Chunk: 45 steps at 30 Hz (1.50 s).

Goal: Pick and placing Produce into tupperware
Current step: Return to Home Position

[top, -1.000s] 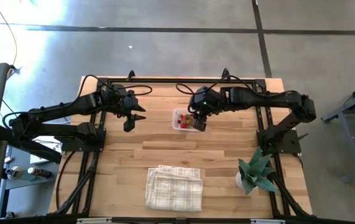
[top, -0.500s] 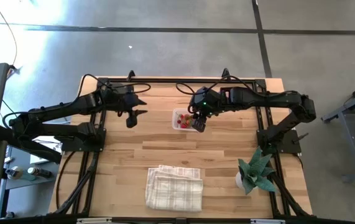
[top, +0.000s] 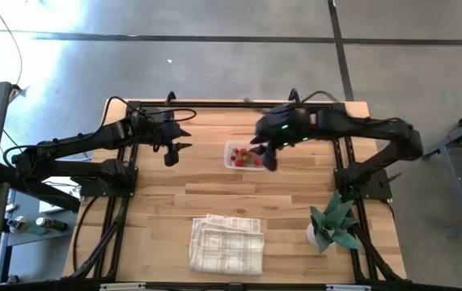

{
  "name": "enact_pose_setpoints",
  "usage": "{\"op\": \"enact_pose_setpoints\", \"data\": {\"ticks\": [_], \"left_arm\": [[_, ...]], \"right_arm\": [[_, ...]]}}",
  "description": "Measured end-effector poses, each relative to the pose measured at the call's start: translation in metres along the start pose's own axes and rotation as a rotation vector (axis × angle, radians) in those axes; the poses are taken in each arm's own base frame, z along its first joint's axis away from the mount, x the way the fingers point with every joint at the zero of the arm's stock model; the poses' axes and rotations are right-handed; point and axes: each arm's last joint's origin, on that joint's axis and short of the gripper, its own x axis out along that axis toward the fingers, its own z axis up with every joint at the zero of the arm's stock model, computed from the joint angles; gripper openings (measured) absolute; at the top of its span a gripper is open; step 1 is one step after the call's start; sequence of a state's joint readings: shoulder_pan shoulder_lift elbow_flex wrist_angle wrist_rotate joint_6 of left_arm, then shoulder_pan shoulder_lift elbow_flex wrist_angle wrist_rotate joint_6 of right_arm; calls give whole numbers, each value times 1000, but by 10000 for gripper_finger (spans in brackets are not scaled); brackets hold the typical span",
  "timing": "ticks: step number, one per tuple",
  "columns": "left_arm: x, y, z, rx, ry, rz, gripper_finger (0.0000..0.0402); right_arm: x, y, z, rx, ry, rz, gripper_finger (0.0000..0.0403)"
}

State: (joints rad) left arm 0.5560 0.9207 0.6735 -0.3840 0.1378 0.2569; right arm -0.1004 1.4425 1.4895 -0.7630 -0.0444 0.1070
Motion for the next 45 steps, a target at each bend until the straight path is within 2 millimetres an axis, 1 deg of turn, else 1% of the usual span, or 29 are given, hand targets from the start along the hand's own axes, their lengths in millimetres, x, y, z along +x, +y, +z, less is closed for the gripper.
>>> {"op": "enact_pose_setpoints", "data": {"ticks": [2, 4, 6, 9, 11, 13, 15, 18, 20, 21, 24, 27, 30, 36, 38, 41, 45], "left_arm": [[0, 0, 0, -1, -2, 1, 159], [0, 0, 2, -24, -19, 3, 159], [0, 1, 4, -103, -41, -8, 159], [0, 0, 7, -241, -80, -43, 159], [0, 0, 8, -322, -83, -71, 159], [-1, -2, 8, -374, -86, -125, 159], [-1, -3, 12, -380, -124, -194, 159], [-5, -4, 25, -337, -257, -338, 159], [-9, -4, 34, -323, -346, -411, 159], [-10, -4, 37, -323, -377, -436, 159], [-14, -4, 43, -332, -432, -471, 159], [-15, -4, 44, -332, -443, -475, 159], [-15, -4, 44, -333, -444, -474, 159], [-18, -3, 49, -309, -505, -459, 159], [-18, -1, 50, -318, -518, -416, 159], [-17, 0, 50, -336, -521, -358, 159], [-13, 1, 49, -350, -505, -335, 159]], "right_arm": [[-25, -2, 0, 2, -50, -4, 102], [-55, -3, -2, 6, -108, -12, 80], [-82, -3, -6, 6, -168, -19, 58], [-113, -2, -9, 9, -263, -9, 25], [-127, -1, -12, 11, -301, 1, 8], [-139, 0, -15, 30, -335, 11, 4], [-149, 0, -17, 43, -379, 19, 8], [-162, 1, -17, 33, -461, 28, 10], [-165, 1, -22, 21, -534, 37, 7], [-163, 0, -28, 28, -567, 43, 4], [-149, -3, -52, 67, -659, 71, 1], [-136, -6, -74, 101, -743, 98, 2], [-139, -8, -93, 111, -793, 104, 1], [-142, -14, -133, 193, -854, 32, 0], [-145, -15, -140, 201, -902, 45, 0], [-148, -15, -150, 217, -927, 59, 0], [-144, -16, -158, 245, -917, 71, 0]]}}
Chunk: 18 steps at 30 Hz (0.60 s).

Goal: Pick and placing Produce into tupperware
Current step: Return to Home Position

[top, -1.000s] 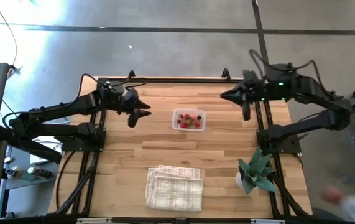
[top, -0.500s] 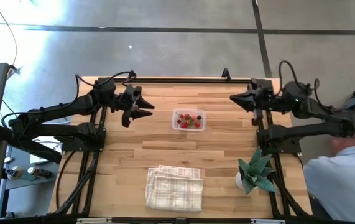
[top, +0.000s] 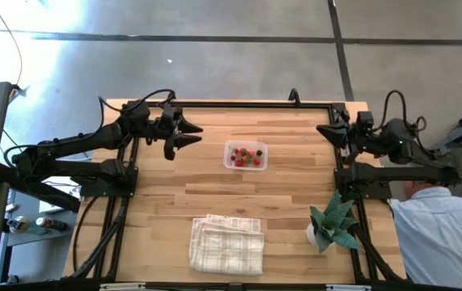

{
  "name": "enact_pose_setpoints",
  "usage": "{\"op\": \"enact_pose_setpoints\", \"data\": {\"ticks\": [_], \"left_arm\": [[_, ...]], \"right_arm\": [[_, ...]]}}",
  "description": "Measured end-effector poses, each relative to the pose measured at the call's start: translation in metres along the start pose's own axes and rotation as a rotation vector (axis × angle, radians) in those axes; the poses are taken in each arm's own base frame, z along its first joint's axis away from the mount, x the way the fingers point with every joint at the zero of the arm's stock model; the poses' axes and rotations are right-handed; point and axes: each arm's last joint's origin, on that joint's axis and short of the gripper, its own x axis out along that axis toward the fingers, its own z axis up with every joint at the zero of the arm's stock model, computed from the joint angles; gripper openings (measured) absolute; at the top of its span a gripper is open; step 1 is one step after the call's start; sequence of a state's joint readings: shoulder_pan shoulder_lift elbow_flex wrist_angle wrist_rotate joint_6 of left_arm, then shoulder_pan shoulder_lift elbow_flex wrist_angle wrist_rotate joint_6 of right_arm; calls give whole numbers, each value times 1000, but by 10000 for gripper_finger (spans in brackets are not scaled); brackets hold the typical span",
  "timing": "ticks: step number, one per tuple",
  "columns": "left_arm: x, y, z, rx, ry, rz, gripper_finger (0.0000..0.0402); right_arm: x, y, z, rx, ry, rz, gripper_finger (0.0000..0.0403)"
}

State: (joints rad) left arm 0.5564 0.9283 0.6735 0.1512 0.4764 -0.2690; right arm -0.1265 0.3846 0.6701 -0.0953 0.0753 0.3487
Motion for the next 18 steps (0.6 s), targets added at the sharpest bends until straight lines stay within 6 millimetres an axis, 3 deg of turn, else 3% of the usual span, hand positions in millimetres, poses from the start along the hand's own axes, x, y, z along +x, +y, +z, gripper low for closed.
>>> {"op": "enact_pose_setpoints", "data": {"ticks": [18], "left_arm": [[3, 2, -2, -52, 17, 3, 159]], "right_arm": [[13, -1, -7, -18, 61, 5, 0]]}}
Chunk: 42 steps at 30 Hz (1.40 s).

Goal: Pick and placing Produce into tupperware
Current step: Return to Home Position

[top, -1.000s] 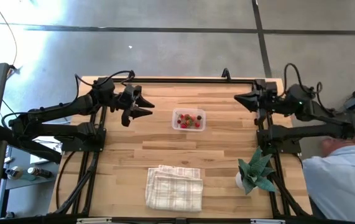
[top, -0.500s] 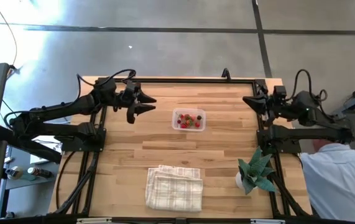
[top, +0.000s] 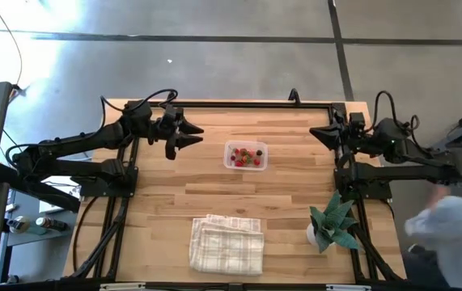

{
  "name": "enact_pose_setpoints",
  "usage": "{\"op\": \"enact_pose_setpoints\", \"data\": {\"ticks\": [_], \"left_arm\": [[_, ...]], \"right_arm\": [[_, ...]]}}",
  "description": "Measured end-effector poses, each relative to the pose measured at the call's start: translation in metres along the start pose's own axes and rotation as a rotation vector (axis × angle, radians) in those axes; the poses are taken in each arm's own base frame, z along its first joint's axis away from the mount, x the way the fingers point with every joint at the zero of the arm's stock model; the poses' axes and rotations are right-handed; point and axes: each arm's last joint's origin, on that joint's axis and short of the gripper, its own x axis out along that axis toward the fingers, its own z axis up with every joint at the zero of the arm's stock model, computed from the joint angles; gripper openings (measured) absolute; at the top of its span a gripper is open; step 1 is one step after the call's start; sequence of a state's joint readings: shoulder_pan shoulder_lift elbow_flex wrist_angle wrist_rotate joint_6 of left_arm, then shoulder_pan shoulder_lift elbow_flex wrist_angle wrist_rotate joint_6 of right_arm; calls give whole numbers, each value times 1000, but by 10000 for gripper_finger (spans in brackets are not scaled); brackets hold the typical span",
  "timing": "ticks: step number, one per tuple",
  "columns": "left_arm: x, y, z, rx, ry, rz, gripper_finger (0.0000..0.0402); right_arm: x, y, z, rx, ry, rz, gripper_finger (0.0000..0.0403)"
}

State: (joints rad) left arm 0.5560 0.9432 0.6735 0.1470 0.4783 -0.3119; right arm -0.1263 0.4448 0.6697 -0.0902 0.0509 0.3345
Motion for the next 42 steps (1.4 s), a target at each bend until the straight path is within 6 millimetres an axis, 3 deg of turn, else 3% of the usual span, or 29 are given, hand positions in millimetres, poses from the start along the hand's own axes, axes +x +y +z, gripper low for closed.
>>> {"op": "enact_pose_setpoints", "data": {"ticks": [12, 18, 26, 34, 42], "left_arm": [[-1, -1, 8, -111, -88, 15, 158], [-35, -5, 32, -55, -259, -11, 158], [-76, -7, 33, -49, -273, 105, 158], [-91, -18, 30, -16, -267, 98, 158], [-100, -21, 19, -37, -204, 142, 158]], "right_arm": [[0, -1, -2, -52, 17, -10, 0], [-15, -4, -7, -74, 76, -40, 0], [-49, -5, -1, -64, -10, -54, 0], [-60, -22, -48, 46, -158, -28, 0], [-58, -24, -52, 47, -170, -42, 0]]}}
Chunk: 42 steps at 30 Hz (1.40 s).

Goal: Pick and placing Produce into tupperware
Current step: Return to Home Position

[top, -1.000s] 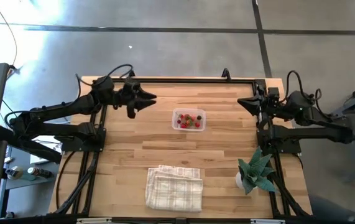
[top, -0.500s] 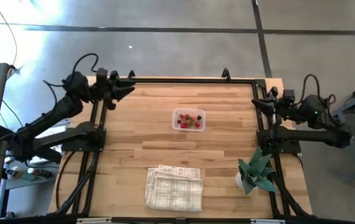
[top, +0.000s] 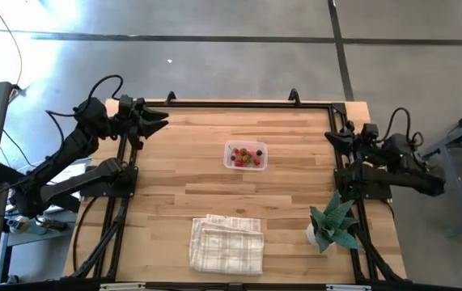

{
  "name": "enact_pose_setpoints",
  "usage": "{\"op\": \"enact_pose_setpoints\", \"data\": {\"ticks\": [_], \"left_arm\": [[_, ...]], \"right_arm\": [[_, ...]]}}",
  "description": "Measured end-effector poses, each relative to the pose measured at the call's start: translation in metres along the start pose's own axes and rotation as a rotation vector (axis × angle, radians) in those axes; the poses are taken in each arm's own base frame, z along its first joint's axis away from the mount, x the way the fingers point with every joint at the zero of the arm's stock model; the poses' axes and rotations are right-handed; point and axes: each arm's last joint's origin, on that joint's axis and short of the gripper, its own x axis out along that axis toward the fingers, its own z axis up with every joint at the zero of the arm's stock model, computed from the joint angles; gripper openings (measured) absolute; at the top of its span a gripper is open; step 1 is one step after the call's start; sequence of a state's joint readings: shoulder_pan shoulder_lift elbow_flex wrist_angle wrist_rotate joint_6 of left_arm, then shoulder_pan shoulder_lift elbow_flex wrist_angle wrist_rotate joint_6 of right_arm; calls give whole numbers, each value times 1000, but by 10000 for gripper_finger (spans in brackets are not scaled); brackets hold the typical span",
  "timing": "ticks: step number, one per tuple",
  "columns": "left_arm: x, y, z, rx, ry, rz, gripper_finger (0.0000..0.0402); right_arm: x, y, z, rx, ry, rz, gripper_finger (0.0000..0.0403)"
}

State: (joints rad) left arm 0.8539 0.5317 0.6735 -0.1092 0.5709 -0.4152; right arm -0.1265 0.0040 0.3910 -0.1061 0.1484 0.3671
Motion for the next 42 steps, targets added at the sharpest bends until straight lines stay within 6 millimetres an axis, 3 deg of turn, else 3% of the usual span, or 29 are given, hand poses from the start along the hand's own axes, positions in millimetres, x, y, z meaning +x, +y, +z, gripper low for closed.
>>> {"op": "enact_pose_setpoints", "data": {"ticks": [6, 12, 21, 32, 42], "left_arm": [[-18, -9, -6, 23, -17, 6, 158], [-39, -11, -30, -6, -110, 61, 158], [-53, -12, -46, -30, -139, 108, 158], [-55, 5, -78, -98, -193, 187, 159], [-44, 22, -98, -150, -217, 191, 159]], "right_arm": [[0, 0, -1, 16, 9, -1, 0], [0, 0, 0, 13, 2, 2, 0], [1, -1, -3, 36, 10, 5, 0], [11, -10, -35, 92, -50, 67, 0], [14, -17, -54, 135, -66, 76, 0]]}}
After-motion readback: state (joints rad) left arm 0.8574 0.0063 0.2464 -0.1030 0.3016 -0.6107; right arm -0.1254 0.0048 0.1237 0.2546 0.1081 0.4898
